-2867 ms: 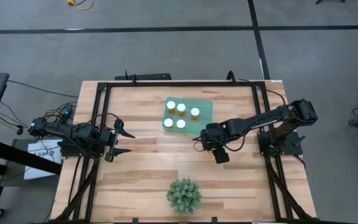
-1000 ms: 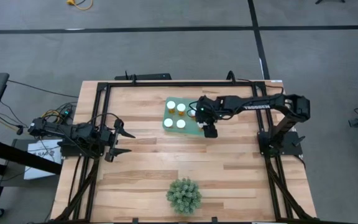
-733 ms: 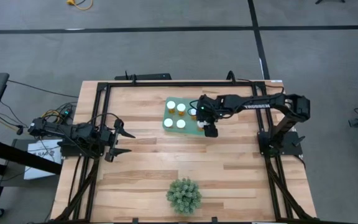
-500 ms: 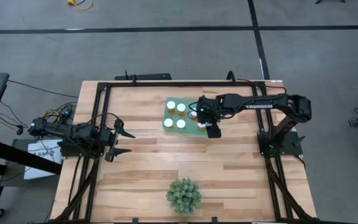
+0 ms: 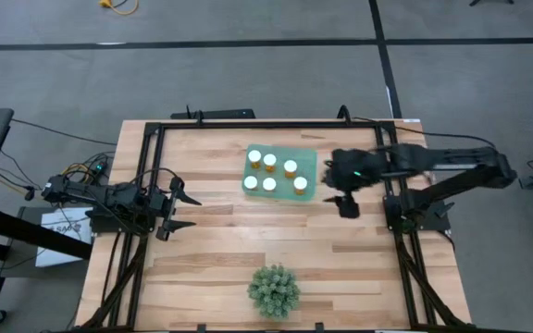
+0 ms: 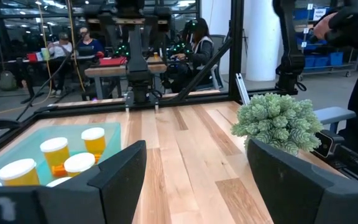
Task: Pick and place pill bottles into a basket
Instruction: Return to Home Position
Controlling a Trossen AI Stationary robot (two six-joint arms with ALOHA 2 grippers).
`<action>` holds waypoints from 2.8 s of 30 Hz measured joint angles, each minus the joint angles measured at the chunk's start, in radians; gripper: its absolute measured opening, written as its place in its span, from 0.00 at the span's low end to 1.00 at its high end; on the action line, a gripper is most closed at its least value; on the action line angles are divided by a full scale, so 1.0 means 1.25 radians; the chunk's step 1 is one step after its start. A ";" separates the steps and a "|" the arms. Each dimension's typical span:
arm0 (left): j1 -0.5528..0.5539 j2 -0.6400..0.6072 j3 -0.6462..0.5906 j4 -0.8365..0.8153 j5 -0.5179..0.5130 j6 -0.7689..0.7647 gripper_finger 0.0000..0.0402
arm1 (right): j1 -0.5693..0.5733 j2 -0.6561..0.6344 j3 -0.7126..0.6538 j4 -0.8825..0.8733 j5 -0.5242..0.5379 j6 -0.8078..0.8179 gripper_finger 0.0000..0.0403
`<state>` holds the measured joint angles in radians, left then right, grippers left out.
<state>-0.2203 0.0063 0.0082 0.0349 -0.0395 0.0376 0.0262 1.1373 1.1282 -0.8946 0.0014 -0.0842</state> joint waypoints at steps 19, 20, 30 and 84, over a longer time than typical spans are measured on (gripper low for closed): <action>0.000 0.000 0.000 0.000 0.001 0.004 0.67 | 0.268 -0.446 -0.488 0.397 0.097 0.188 0.66; 0.000 0.000 0.000 0.000 0.001 0.001 0.67 | 0.279 -0.470 -0.499 0.398 0.108 0.194 0.66; 0.000 0.000 0.000 0.000 0.001 0.001 0.67 | 0.374 -0.690 -0.601 0.492 0.168 0.191 0.66; 0.000 0.000 0.000 0.000 0.001 0.004 0.67 | 0.284 -0.905 -0.897 0.743 0.102 0.040 0.66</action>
<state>-0.2201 0.0063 0.0080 0.0349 -0.0387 0.0430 0.3816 0.0055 0.0067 0.0341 0.1284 -0.0337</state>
